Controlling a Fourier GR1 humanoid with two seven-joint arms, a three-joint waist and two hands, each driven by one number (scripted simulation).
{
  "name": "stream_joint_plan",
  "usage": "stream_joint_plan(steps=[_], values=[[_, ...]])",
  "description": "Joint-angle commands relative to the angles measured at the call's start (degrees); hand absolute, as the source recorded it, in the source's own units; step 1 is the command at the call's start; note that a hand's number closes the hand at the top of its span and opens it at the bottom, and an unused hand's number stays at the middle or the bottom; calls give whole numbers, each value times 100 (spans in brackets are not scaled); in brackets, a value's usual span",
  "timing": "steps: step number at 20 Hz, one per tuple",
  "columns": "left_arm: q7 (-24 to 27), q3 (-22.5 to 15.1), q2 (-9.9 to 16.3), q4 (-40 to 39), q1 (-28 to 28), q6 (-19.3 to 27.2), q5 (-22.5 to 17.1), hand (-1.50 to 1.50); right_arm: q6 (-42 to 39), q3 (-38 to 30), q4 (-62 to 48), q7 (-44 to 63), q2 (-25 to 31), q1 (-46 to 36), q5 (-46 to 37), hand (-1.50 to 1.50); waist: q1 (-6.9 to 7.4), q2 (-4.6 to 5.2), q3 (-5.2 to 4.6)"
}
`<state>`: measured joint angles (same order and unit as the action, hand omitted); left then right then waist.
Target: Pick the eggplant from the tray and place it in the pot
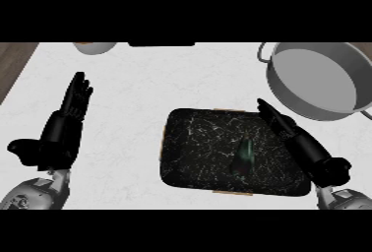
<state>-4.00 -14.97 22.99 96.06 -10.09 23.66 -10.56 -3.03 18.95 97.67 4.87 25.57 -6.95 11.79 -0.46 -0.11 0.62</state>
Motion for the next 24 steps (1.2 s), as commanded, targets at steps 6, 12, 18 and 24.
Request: stream_joint_plan(steps=[6, 12, 18, 24], values=[[-481, 764, 289, -19, -138, -59, -394, 0, 793, -2301, -2110, -817, -202, -278, 887, 150, 182, 90, -31], [-808, 790, 226, 86, -109, -205, -615, 0, 1595, -2051, -3066, -2352, -388, 214, -423, -150, 108, 24, -44], [-108, 1221, -13, -827, -87, -847, -687, 0, 575, -2147, -2692, -2277, 101, -149, -326, -150, 33, 11, -65], [-524, 1036, -102, -526, -247, -512, -489, 0, -486, -1407, -2178, -533, 774, -520, -425, -150, 56, 13, -71]])
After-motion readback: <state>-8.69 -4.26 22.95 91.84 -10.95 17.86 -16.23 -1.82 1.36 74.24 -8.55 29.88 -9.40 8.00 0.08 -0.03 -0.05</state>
